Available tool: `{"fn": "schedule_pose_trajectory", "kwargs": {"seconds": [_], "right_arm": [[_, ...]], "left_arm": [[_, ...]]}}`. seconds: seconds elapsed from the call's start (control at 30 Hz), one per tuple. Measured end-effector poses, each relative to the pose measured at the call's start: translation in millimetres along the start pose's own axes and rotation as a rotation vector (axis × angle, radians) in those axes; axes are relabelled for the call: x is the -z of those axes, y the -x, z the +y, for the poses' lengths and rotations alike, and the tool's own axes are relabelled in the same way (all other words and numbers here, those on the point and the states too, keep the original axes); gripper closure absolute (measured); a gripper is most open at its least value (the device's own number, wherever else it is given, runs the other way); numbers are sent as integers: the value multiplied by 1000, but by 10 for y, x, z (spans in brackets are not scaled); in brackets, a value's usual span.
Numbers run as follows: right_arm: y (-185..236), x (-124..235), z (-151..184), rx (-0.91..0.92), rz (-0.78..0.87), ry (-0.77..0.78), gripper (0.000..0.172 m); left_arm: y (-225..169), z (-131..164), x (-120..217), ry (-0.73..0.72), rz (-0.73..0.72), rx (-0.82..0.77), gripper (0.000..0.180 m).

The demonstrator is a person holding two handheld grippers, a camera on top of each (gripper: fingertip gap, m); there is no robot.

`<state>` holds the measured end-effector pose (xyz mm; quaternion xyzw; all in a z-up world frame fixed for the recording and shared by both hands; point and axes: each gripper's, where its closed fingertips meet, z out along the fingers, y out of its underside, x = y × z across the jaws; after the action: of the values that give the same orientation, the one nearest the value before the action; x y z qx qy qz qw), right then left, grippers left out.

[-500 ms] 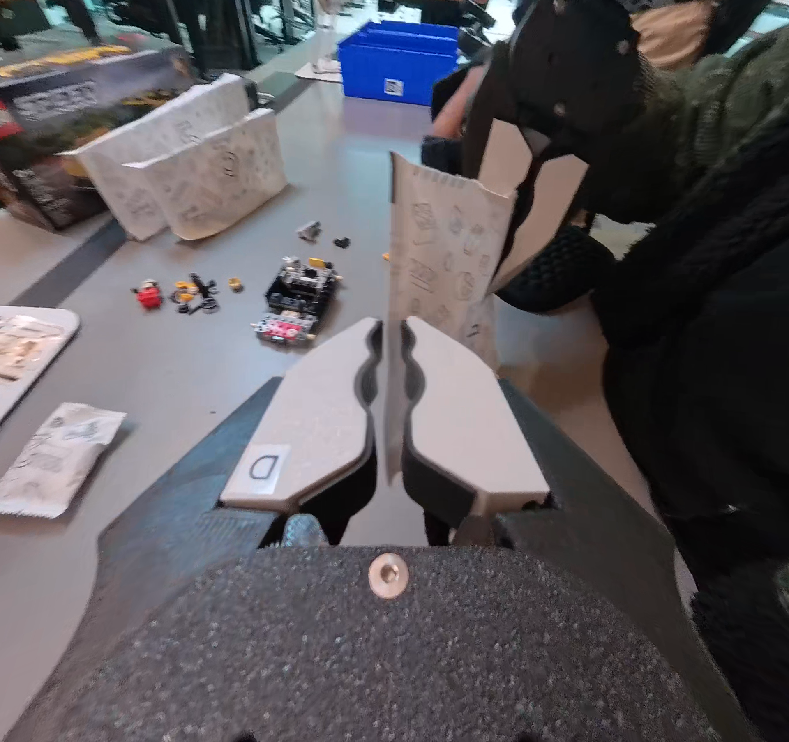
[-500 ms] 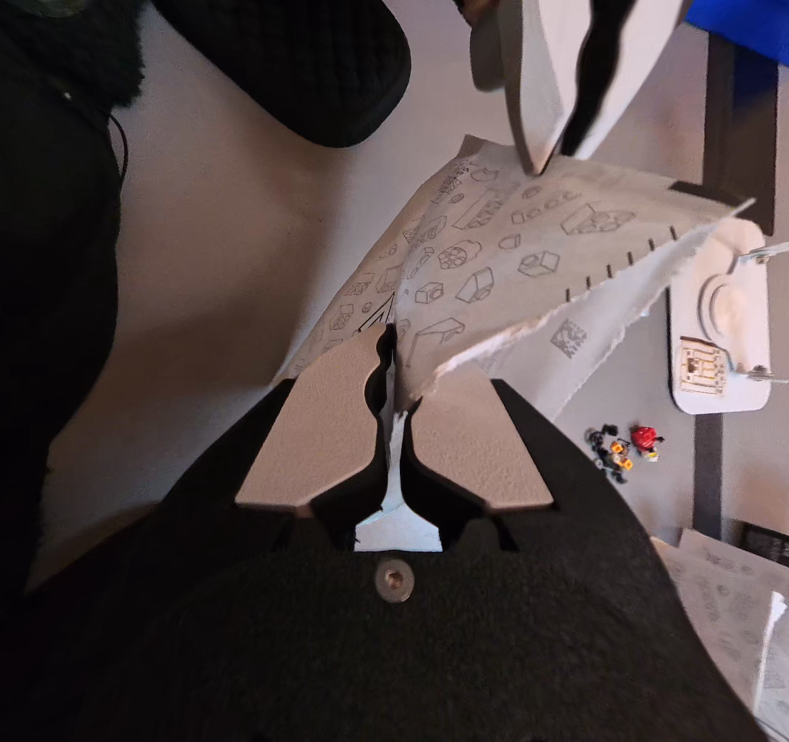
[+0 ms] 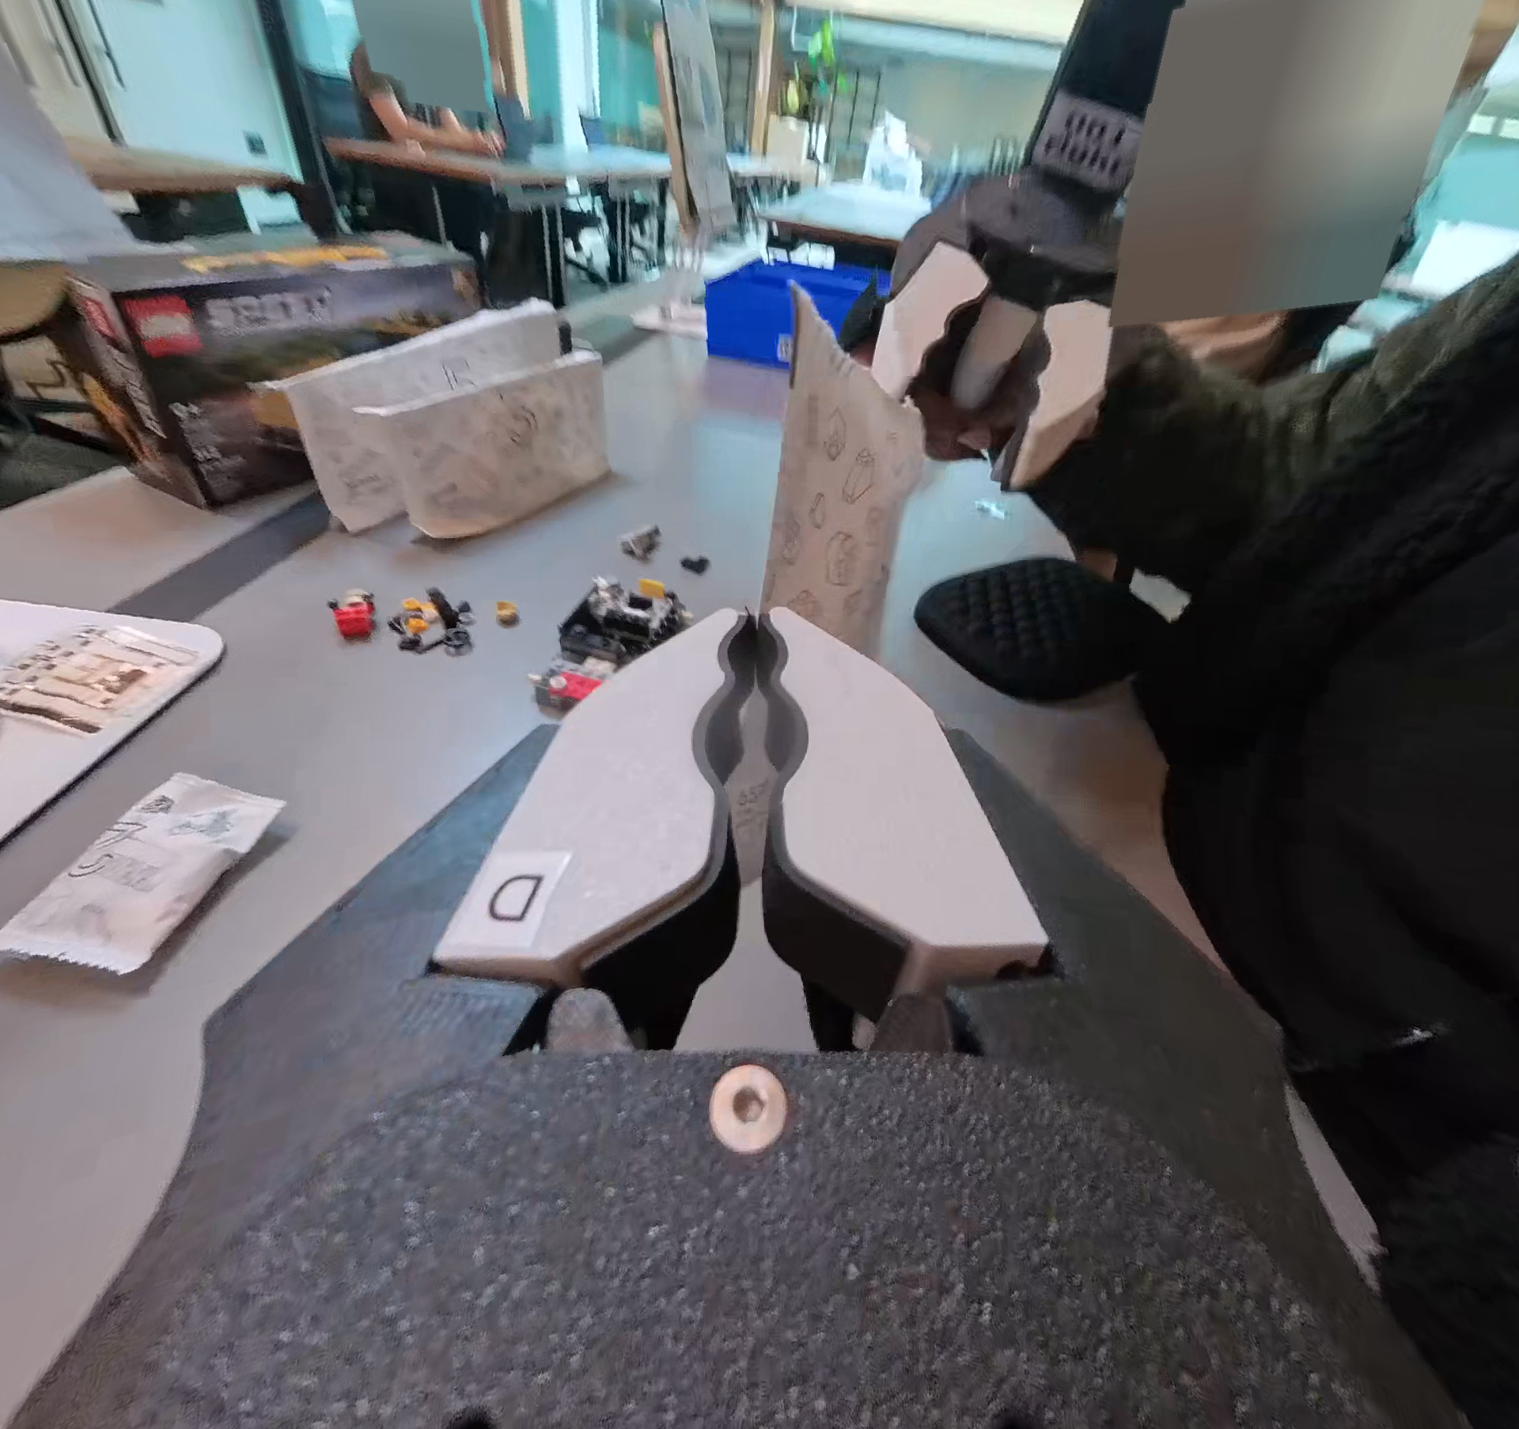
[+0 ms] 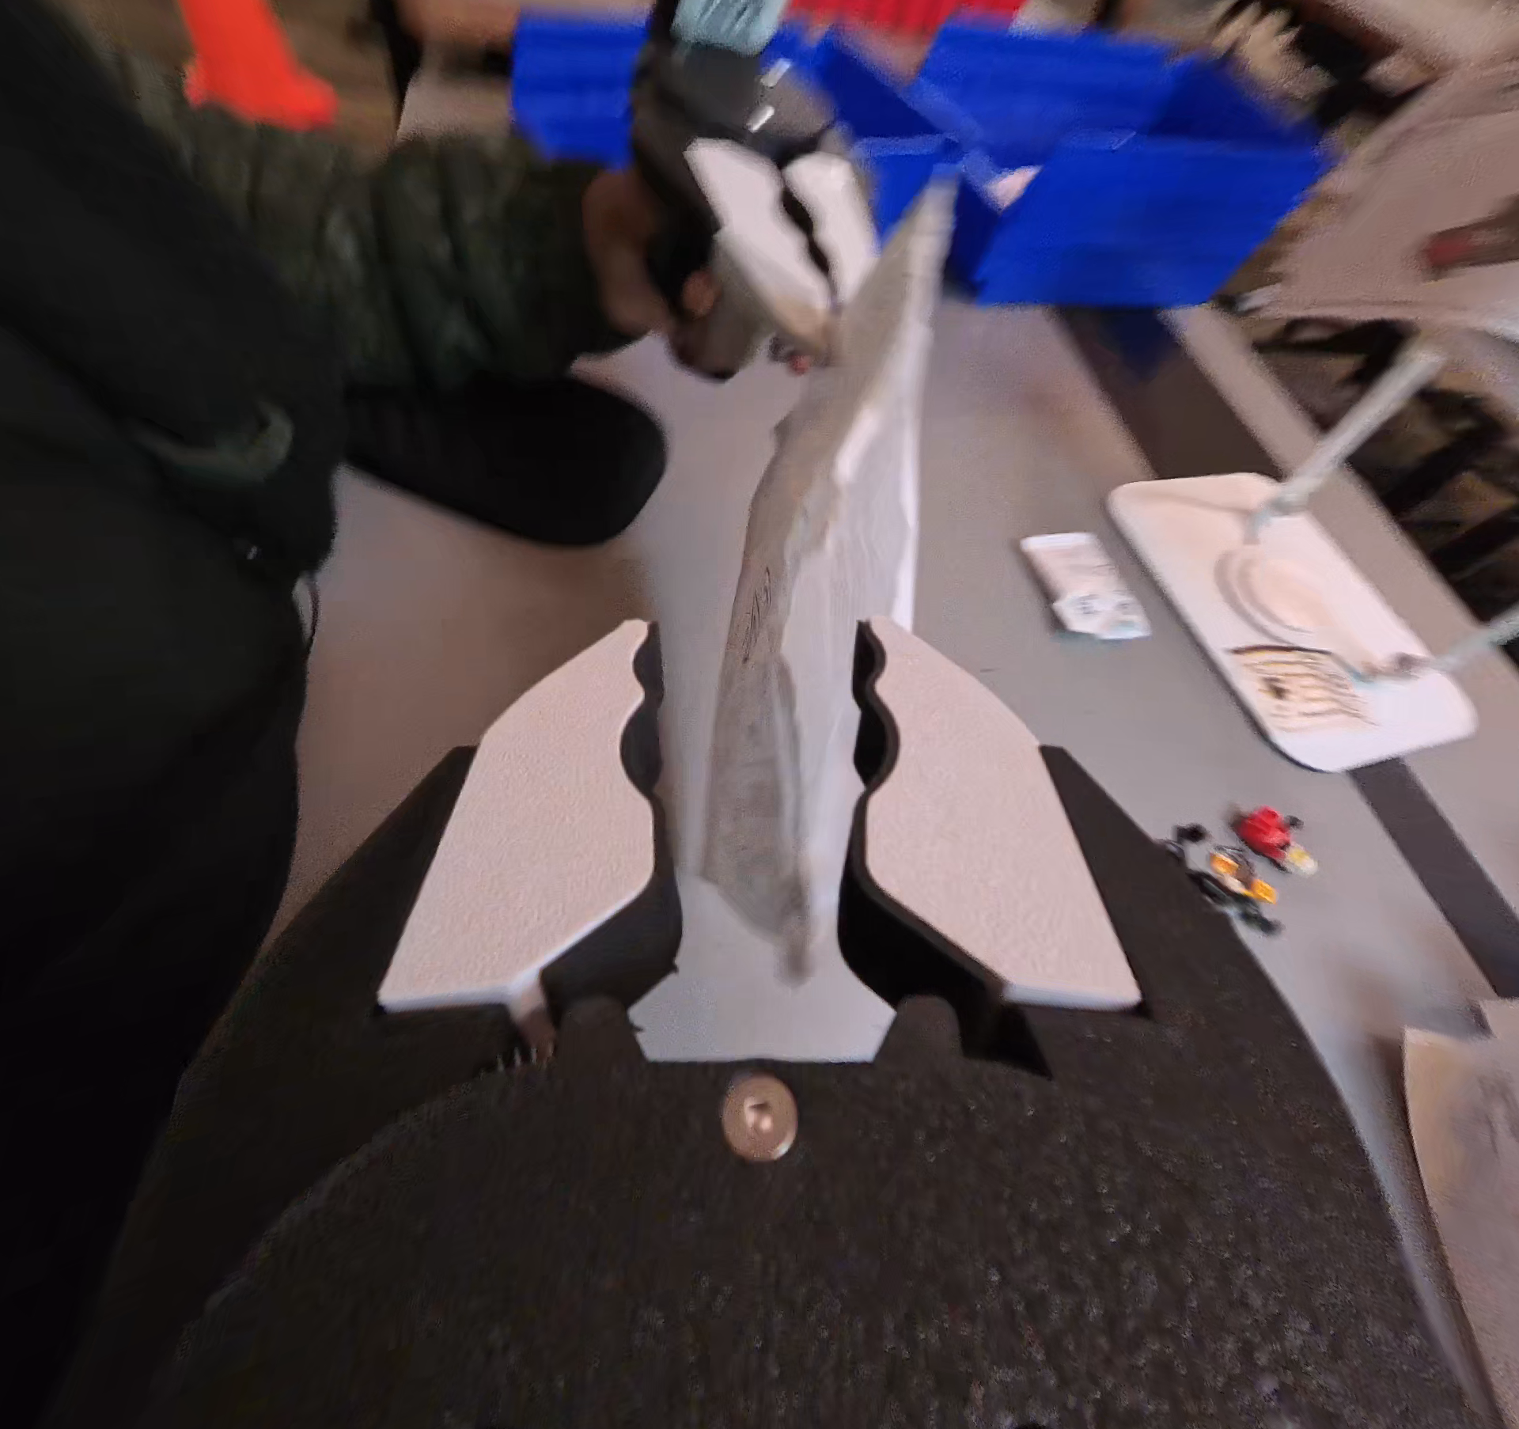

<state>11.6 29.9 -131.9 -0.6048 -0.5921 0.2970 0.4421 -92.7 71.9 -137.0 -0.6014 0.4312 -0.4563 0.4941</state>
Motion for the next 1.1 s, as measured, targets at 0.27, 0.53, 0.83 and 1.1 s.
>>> {"fn": "schedule_pose_trajectory", "kwargs": {"seconds": [0.27, 0.53, 0.83, 1.1], "right_arm": [[-474, 180, 769, -302, 103, -191, 120], [-832, -158, 714, -349, -10, -284, 115], [-627, -20, 449, -300, -171, -404, 172], [-357, -240, 269, -225, -233, -406, 172]], "left_arm": [[218, -40, 203, -131, -4, 50, 180], [111, -83, 211, -174, 56, 40, 180], [162, -35, 214, -163, 44, 72, 180], [56, 116, -73, -61, 36, 35, 180]]}}
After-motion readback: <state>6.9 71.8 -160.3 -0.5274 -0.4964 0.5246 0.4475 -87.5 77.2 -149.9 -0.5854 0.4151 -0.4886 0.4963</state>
